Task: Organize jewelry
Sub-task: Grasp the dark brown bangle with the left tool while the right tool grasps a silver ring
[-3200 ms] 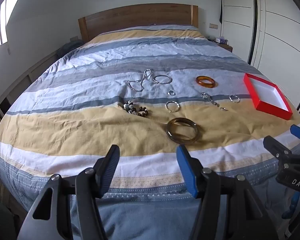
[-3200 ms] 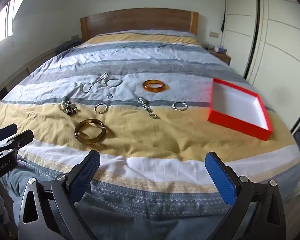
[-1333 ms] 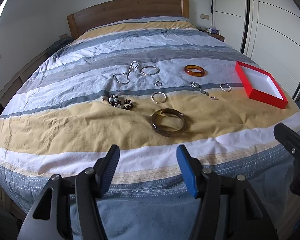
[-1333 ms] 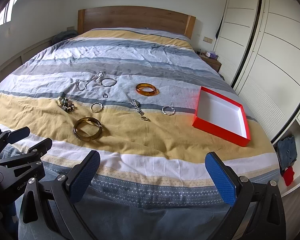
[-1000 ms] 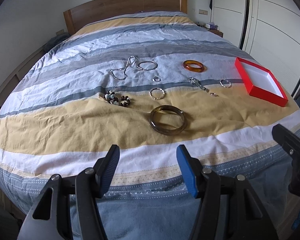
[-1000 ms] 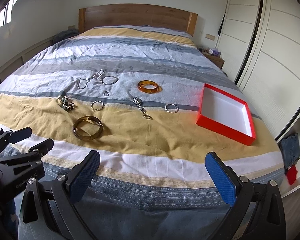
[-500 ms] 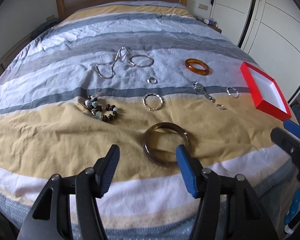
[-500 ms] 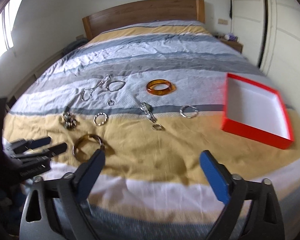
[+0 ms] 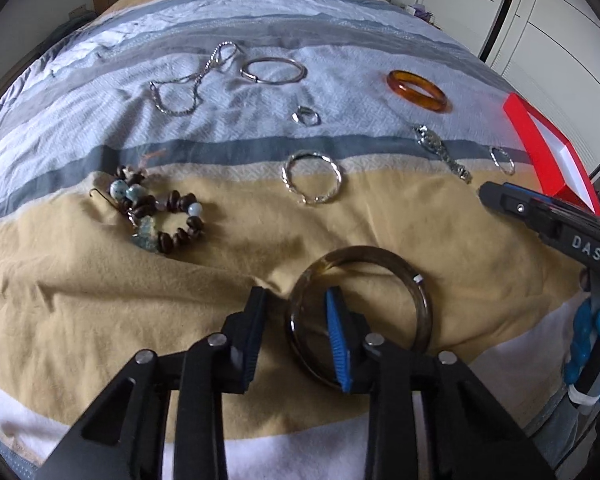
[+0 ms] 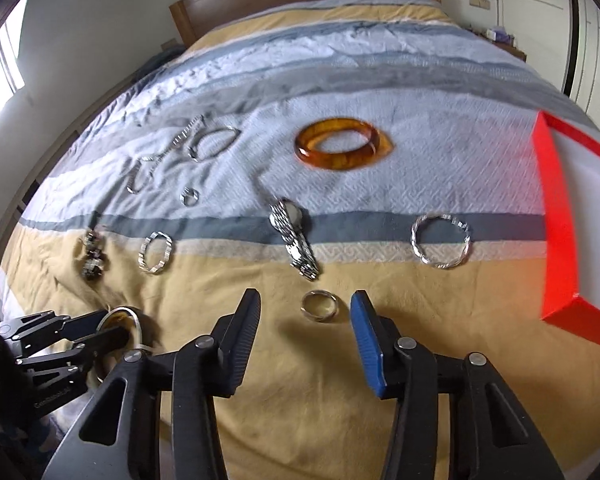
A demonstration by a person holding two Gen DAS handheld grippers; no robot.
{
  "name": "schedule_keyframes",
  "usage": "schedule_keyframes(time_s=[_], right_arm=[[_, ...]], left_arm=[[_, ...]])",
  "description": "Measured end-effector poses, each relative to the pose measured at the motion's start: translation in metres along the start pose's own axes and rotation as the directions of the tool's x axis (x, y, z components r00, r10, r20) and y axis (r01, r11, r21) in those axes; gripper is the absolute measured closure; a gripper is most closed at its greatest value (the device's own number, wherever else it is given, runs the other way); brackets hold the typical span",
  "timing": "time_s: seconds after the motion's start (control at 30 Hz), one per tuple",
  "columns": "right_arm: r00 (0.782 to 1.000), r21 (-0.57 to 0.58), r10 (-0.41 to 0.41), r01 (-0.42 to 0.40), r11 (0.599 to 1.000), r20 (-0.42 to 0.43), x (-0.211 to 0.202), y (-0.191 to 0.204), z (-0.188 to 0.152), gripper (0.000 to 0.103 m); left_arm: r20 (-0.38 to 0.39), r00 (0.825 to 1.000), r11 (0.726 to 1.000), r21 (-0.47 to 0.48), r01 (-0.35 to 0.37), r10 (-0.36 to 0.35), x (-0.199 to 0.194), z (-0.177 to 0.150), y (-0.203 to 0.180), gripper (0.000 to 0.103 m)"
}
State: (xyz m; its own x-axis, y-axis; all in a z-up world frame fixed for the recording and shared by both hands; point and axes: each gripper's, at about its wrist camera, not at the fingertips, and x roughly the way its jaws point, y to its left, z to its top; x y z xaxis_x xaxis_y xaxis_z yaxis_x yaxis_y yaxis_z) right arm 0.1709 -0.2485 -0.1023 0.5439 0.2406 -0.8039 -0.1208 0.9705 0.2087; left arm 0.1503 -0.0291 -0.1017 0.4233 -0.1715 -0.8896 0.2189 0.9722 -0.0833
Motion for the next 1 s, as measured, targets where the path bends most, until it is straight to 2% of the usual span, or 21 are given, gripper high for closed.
schedule_keyframes(time_s=[0.07, 0.17, 0.2, 0.23, 0.4, 0.6, 0.8, 1.0], right_arm=[[1.0, 0.005, 0.005, -0.005, 1.0, -0.011, 0.007, -0.003, -0.003, 0.065], [1.0, 0.013, 0.008, -0.008, 1.0, -0.013, 0.015, -0.006, -0.004, 0.069], [1.0, 0.014, 0.009, -0.009, 1.0, -0.011, 0.016, -0.006, -0.003, 0.073], [1.0, 0.011, 0.012, -0.012, 1.0, -0.011, 0.017, -0.007, -0.003, 0.082], [1.0, -0.005, 0.025, -0.025, 1.0, 0.005, 0.01, -0.006, -0.004, 0.083], [0.997, 0.008, 0.035, -0.036, 0.999, 0.074, -0.035, -0.01, -0.004, 0.083], [0.988, 0.036, -0.018, 0.013, 0.999, 0.156, -0.095, -0.044, 0.002, 0.083], [0.971, 0.082, -0.127, 0.112, 0.99, 0.205, -0.144, -0.106, 0.008, 0.083]], left_arm=[[-0.003, 1.0, 1.0, 0.01, 0.005, -0.005, 0.004, 0.0, -0.001, 0.081], [-0.003, 1.0, 0.999, 0.03, 0.015, -0.015, 0.007, 0.001, -0.003, 0.093], [-0.001, 1.0, 0.999, 0.033, 0.014, -0.014, 0.007, 0.001, -0.004, 0.093], [0.002, 1.0, 0.999, 0.035, 0.013, -0.013, 0.007, 0.002, -0.005, 0.093], [0.02, 1.0, 1.0, 0.022, 0.015, -0.015, -0.005, 0.003, -0.007, 0.094], [0.046, 0.998, 0.999, 0.019, 0.039, -0.04, -0.029, 0.017, -0.025, 0.094], [0.073, 0.991, 0.992, 0.051, 0.112, -0.116, -0.059, 0.04, -0.072, 0.094], [0.097, 0.973, 0.972, 0.131, 0.195, -0.208, -0.076, 0.075, -0.15, 0.094]])
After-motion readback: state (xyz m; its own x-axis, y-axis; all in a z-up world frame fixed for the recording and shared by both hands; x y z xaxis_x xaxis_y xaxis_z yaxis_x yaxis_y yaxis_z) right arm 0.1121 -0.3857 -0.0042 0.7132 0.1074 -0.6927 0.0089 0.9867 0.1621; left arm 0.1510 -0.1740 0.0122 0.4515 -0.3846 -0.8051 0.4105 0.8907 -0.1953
